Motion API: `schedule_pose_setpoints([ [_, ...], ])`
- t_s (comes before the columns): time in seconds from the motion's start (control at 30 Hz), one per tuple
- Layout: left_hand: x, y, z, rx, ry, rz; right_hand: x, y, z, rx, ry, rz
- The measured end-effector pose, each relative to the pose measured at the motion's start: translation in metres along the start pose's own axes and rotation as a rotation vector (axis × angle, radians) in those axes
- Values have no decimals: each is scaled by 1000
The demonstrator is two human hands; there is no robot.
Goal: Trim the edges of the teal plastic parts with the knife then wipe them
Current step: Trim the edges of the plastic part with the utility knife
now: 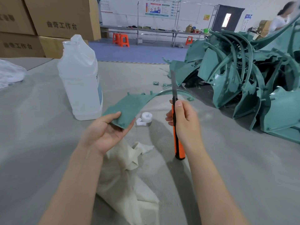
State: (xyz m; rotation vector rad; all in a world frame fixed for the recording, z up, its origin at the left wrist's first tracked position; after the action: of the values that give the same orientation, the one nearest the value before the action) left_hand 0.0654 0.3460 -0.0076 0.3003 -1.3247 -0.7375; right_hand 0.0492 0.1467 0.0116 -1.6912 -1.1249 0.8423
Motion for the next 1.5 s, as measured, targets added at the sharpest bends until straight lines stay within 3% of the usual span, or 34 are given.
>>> schedule_pose_setpoints([
  [0.2,-2,-1,-2,57,165,38,-11,3,0,128,83,-195],
  [0.4,-4,-1,-2,99,259,34,-11,-1,1,97,96,-210],
  [0.73,-7,7,1,153,293,-75,-16,3,-2,150,123,-237],
  [1.33,-11,9,-3,203,335,-198,22,-2,14,91,-192,-110],
  [1.5,-10,6,-3,191,351,-200,32,-8,21,52,-211,-80],
])
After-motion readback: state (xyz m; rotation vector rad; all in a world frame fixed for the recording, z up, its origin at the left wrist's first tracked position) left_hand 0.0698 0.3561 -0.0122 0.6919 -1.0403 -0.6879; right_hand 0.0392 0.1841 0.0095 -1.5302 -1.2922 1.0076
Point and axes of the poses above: each hand's wrist, its own z-axis away from the middle knuckle, its own x-axis out of the palm, y = z × x, the point moved 4 cm from there along -z, towards the middle knuckle, and after that the axes turned 5 degrees about -z, right-handed, at the moved point
